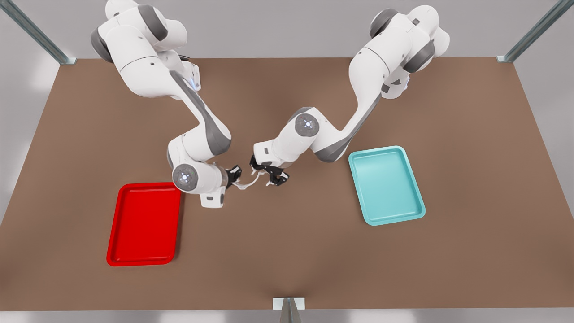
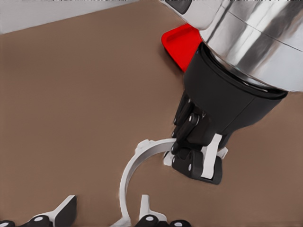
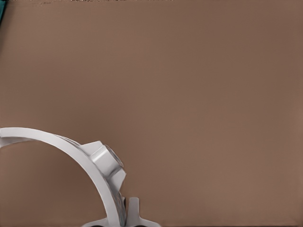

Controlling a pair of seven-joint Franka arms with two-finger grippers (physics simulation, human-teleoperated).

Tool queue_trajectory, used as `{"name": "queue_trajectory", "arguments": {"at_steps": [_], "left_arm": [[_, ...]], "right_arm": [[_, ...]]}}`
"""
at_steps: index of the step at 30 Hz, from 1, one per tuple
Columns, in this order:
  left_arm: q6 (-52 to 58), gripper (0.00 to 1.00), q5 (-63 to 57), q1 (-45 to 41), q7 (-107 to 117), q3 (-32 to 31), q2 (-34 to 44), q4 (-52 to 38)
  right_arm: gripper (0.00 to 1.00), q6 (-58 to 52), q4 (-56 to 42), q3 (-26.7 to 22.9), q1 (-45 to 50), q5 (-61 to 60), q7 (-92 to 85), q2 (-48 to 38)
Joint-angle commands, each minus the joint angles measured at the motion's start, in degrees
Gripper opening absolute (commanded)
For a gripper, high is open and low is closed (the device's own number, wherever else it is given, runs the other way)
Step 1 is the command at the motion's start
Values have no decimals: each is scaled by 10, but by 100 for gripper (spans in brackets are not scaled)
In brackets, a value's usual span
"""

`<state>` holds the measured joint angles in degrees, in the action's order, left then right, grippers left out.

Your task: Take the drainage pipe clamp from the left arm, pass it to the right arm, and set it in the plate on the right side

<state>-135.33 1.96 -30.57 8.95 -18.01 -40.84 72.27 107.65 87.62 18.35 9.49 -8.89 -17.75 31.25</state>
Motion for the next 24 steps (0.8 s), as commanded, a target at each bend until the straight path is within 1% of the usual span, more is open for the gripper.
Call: {"name": "queue_trajectory", "arguments": {"at_steps": [1,2,3,4,6,7,8,9,10,11,12,15,18,19,20,23,24], "left_arm": [[98,100,-34,35,34,1,10,-10],[163,100,-33,85,33,-2,25,-10],[227,100,-13,152,26,-15,34,-10],[274,100,-15,191,27,-4,59,-10],[364,100,-38,288,20,3,99,-10],[396,100,-72,323,-13,1,120,-10],[415,100,-71,372,-47,0,142,-10],[459,100,-71,388,-50,5,172,-6],[459,100,-64,344,-49,68,225,30],[465,100,-55,325,-49,93,256,50],[466,100,-55,322,-51,108,269,51],[466,100,-55,323,-75,118,269,52],[468,100,-55,322,-71,114,265,48],[468,100,-54,317,-70,114,265,49],[469,100,-54,313,-69,114,265,49],[471,100,-54,313,-70,114,264,49],[473,100,-54,314,-71,114,264,49]], "right_arm": [[21,3,14,-1,-10,6,21,-10],[21,4,37,-1,-30,23,21,-27],[21,38,96,0,-58,34,21,-63],[21,54,132,3,-85,44,20,-84],[21,55,145,4,-134,80,18,-96],[21,55,144,3,-158,95,18,-93],[21,64,143,3,-185,116,13,-81],[21,79,139,-1,-196,131,9,-75],[21,87,132,-4,-213,139,-5,-61],[21,99,130,-4,-235,140,-35,-46],[21,115,130,-4,-257,140,-49,-27],[21,154,130,-3,-307,139,-105,16],[21,155,126,-3,-320,139,-111,41],[28,155,124,-4,-322,139,-111,43],[100,155,124,-4,-322,137,-103,46],[100,151,120,-3,-323,136,-103,46],[100,133,104,0,-319,137,-101,36]]}}
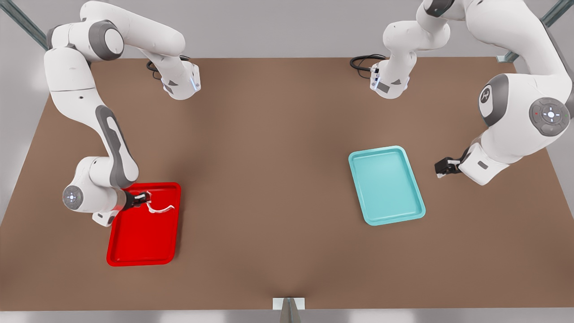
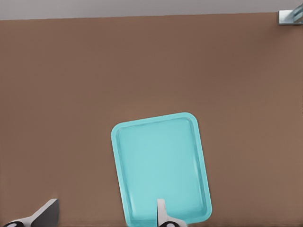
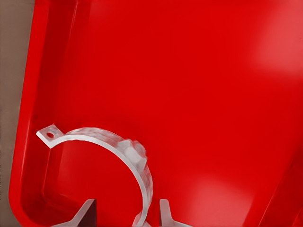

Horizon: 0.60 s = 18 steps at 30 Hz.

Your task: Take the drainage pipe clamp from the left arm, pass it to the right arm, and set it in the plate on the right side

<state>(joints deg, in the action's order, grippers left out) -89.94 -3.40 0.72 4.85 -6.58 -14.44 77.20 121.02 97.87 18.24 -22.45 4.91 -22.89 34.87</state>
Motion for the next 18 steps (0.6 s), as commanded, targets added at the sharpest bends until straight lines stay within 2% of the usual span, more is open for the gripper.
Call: {"name": "queue_trajectory", "arguments": {"at_steps": [1,2,3,5,7,9,11,12,13,15,18], "left_arm": [[19,100,0,1,-30,0,1,0],[19,100,0,1,-30,0,1,0],[19,100,0,1,-30,0,2,0],[19,100,-2,1,-32,1,1,0],[18,100,-2,2,-31,1,1,0],[18,100,-2,-1,-34,0,1,-1],[19,100,-4,-7,-34,-1,1,-2],[19,100,-4,-9,-34,-2,1,-2],[19,100,-3,-9,-34,-2,1,-2],[18,100,-5,-8,-35,-2,1,-2],[18,100,-6,-8,-35,-2,1,-3]], "right_arm": [[100,-84,-56,6,11,4,-46,-28],[100,-185,-157,6,37,27,-21,-34],[100,-250,-215,7,65,34,23,-47],[100,-296,-223,42,84,33,143,-139],[100,-359,-298,94,92,53,221,-152],[100,-369,-273,96,87,49,282,-202],[100,-367,-263,96,87,43,276,-186],[100,-366,-233,27,127,12,283,-242],[100,-364,-165,-174,259,-51,276,-297],[100,-366,-162,-189,275,-56,274,-284],[100,-358,-220,-193,269,-61,271,-248]]}}
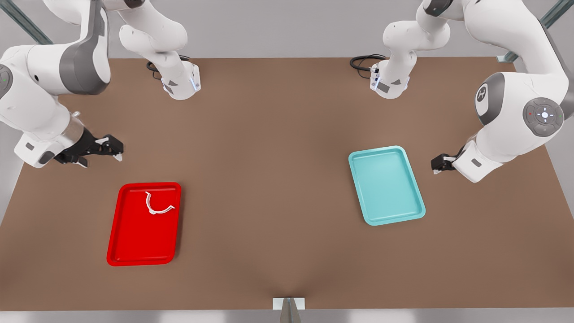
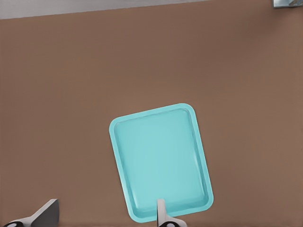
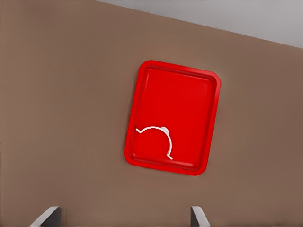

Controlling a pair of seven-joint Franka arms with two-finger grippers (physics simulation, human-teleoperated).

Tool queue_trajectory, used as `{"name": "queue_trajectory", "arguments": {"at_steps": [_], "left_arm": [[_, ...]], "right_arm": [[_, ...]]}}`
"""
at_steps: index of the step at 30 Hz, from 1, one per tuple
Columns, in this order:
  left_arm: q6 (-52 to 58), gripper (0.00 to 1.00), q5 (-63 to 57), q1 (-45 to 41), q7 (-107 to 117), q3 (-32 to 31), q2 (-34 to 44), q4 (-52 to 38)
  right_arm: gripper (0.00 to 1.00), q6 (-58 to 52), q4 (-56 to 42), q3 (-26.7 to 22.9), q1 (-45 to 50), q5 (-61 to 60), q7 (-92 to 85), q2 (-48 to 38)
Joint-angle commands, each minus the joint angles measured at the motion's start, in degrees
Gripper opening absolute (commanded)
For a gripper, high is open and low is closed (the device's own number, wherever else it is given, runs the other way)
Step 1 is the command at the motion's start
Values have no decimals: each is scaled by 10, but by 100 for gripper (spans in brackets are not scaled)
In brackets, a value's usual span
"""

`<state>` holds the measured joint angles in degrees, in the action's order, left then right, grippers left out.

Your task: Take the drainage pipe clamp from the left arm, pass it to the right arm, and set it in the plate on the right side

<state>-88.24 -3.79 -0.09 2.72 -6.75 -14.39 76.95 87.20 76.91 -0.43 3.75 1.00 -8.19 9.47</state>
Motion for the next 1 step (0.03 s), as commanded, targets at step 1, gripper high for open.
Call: {"name": "queue_trajectory", "arguments": {"at_steps": [1], "left_arm": [[1,100,-1,0,-13,0,1,0]], "right_arm": [[100,-21,-10,0,6,3,126,9]]}}
